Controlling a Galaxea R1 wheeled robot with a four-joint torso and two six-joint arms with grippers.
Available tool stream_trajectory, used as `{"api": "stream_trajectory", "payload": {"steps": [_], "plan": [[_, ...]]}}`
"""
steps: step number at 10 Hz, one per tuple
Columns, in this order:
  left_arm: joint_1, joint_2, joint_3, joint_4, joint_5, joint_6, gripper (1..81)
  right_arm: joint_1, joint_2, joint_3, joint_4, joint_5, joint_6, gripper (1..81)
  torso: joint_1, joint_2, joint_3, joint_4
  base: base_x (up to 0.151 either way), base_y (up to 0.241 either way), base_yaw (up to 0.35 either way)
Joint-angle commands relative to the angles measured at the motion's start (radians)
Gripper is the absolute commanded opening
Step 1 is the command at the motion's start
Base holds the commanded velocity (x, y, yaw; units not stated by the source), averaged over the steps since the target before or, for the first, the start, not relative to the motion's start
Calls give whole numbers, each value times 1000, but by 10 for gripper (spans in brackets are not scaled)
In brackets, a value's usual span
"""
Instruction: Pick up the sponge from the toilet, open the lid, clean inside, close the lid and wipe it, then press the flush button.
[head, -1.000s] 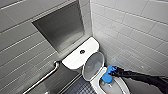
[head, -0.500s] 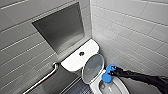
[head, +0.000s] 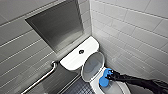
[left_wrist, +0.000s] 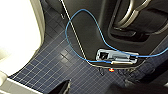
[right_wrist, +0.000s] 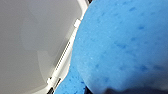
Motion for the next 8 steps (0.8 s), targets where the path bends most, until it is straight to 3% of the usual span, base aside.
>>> {"api": "stream_trajectory", "payload": {"steps": [1,3,6,7,8], "plan": [[35,-22,-10,2,52,-4,811,129,27,-18,18,-23,13,10,64,-100,0,0,0,0,0],[37,-19,-10,4,52,-4,811,140,58,-56,17,-23,14,10,68,-106,0,0,0,0,0],[38,-19,-10,4,52,-4,811,153,60,-55,18,-25,14,10,125,-200,0,0,0,0,0],[37,-19,-10,4,52,-4,811,151,60,-55,18,-23,16,10,84,-138,0,0,0,0,0],[38,-19,-10,4,52,-4,811,146,60,-58,18,-23,14,10,107,-175,0,0,0,0,0]]}}
